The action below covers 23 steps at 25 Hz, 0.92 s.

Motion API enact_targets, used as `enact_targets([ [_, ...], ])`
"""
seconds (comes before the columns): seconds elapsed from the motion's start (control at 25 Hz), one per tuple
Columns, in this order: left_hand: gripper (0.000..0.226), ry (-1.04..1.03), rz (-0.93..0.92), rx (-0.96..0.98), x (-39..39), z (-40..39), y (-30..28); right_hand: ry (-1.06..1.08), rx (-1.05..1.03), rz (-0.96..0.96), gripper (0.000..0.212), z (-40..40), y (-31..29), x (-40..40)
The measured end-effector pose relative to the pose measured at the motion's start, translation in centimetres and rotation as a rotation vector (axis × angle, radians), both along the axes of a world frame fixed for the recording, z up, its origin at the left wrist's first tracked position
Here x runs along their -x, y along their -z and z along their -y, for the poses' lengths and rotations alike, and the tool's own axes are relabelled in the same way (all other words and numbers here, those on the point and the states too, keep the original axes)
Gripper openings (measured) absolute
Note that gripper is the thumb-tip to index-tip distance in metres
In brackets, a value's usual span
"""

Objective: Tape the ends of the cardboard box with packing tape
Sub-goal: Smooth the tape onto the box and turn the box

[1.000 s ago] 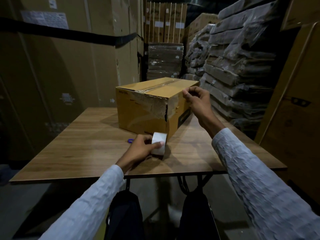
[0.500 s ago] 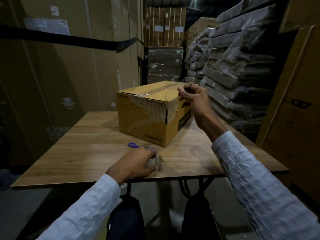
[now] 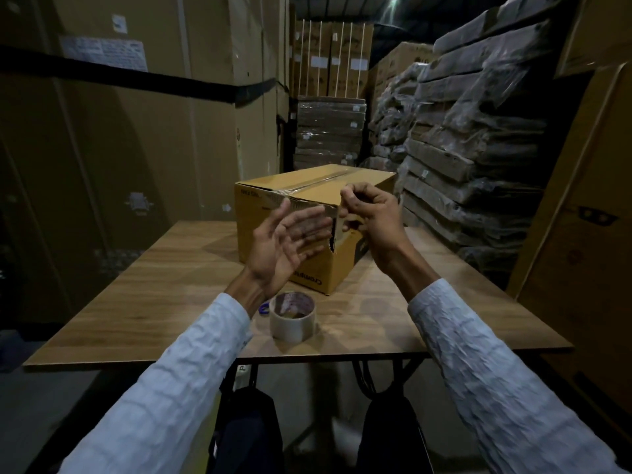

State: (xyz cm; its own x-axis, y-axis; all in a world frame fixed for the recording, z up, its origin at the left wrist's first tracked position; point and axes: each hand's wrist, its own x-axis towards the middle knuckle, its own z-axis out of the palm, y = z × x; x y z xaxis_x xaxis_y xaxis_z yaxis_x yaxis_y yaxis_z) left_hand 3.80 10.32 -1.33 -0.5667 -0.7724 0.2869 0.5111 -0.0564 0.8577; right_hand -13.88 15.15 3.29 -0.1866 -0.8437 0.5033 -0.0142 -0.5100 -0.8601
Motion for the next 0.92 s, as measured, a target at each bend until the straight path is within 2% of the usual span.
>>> enact_targets([
  [0.2,0.028,-0.143,-0.071,-0.033,0.9,0.5,0.1,0.036,-0.022,0.139,0.009,0.6,2.4,0.0],
  [0.32,0.025,-0.17,-0.048,0.005,0.9,0.6,0.3,0.06,-0.033,0.201,0.009,0.9,3.4,0.3],
  [0.48,0.007,-0.237,-0.001,0.011,1.2,0.5,0.9,0.129,-0.057,0.223,0.007,1.1,4.4,0.5],
  [0.64,0.024,-0.283,0.111,0.072,1.3,1.0,1.4,0.184,-0.08,0.212,0.009,1.2,5.3,0.9],
  [0.92,0.02,-0.517,0.251,0.236,1.2,2.7,1.6,0.281,-0.118,0.238,0.01,1.5,7.2,1.3],
])
